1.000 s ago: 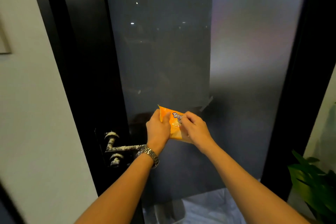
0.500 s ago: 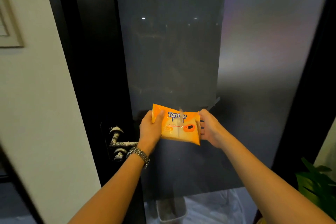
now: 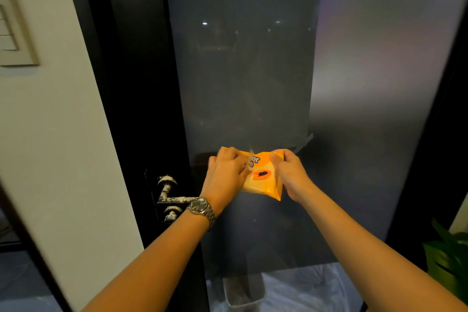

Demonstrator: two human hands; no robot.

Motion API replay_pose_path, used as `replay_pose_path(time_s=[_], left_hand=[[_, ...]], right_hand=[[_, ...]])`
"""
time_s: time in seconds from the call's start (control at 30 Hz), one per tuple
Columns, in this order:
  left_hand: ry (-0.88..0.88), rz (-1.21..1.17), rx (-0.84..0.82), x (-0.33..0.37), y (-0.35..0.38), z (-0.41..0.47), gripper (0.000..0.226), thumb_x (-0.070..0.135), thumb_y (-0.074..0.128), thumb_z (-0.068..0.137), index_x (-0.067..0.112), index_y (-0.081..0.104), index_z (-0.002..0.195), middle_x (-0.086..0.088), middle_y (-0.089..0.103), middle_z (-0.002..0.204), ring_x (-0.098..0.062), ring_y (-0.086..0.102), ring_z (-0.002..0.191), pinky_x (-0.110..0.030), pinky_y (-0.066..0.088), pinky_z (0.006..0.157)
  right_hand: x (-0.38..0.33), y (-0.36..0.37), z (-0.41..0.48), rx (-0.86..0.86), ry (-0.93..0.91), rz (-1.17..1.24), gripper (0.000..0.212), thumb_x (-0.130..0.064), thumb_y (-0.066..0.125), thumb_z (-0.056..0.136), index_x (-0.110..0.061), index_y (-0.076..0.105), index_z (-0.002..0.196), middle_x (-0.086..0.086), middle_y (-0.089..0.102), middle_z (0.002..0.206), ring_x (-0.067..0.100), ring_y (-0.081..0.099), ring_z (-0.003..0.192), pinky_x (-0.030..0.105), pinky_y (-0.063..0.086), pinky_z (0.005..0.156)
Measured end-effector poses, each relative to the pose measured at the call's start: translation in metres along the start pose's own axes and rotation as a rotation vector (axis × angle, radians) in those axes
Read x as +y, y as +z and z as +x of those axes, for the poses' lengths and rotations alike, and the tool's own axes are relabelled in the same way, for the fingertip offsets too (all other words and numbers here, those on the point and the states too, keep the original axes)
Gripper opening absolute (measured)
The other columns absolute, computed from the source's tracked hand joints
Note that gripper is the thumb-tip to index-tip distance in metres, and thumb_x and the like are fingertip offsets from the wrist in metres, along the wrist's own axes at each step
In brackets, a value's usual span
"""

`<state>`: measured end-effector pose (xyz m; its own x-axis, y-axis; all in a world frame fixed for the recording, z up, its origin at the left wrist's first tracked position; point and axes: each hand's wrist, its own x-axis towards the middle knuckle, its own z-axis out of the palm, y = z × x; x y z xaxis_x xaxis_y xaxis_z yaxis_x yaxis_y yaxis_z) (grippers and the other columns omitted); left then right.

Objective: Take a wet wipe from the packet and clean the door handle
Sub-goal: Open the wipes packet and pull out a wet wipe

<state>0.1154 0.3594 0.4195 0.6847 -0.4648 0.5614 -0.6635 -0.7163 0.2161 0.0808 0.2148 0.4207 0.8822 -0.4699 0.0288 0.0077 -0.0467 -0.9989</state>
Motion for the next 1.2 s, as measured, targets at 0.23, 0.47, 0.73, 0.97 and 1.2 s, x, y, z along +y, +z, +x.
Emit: replay_pose_path(time_s=[0.23,0.47,0.73,0.97,1.2], left_hand=[[0.002,0.076,-0.052,0.003,-0.001,0.012,0.025,0.025,0.047,0.092,0.012,0.068,0.089,-0.006,0.065,0.099,-0.022,0.049,0.103,-0.032,0.037,0.083],[0.038,0.112,-0.162,0.002,0.008,0.020,0.029,0.029,0.046,0.093,0.011,0.069,0.097,-0.009,0.066,0.099,-0.021,0.052,0.100,-0.033,0.044,0.084],[0.040,0.009,-0.125,-0.006,0.010,0.028,0.033,0.039,0.051,0.088,0.008,0.063,0.081,-0.008,0.063,0.084,-0.016,0.051,0.080,-0.025,0.040,0.065],[0.042,-0.045,-0.184,-0.008,0.010,0.027,0.031,0.039,0.046,0.090,0.010,0.052,0.080,-0.003,0.051,0.077,-0.013,0.045,0.075,-0.025,0.037,0.064],[0.015,-0.240,-0.215,-0.004,0.011,0.026,0.019,0.022,0.049,0.090,0.012,0.045,0.074,-0.005,0.051,0.074,-0.013,0.043,0.062,-0.021,0.036,0.057]], right_hand=[[0.002,-0.002,0.004,0.028,-0.071,-0.061,0.016,-0.021,0.040,0.100,-0.012,0.046,0.112,0.007,0.054,0.107,0.019,0.056,0.090,0.027,0.051,0.064],[0.011,0.000,0.010,0.019,-0.127,-0.205,0.019,-0.024,0.040,0.100,-0.013,0.048,0.113,0.013,0.056,0.116,0.026,0.058,0.102,0.036,0.051,0.080],[0.007,0.000,0.017,-0.034,-0.118,-0.136,0.010,-0.022,0.039,0.100,-0.019,0.047,0.105,0.007,0.055,0.108,0.022,0.057,0.096,0.033,0.050,0.076],[0.006,-0.004,0.019,-0.072,-0.114,-0.158,0.017,-0.026,0.040,0.100,-0.017,0.049,0.111,0.008,0.057,0.113,0.024,0.058,0.101,0.035,0.051,0.081],[0.011,-0.013,0.023,-0.043,-0.102,-0.176,0.015,-0.023,0.038,0.100,-0.018,0.051,0.106,0.012,0.058,0.113,0.025,0.057,0.099,0.036,0.050,0.080]])
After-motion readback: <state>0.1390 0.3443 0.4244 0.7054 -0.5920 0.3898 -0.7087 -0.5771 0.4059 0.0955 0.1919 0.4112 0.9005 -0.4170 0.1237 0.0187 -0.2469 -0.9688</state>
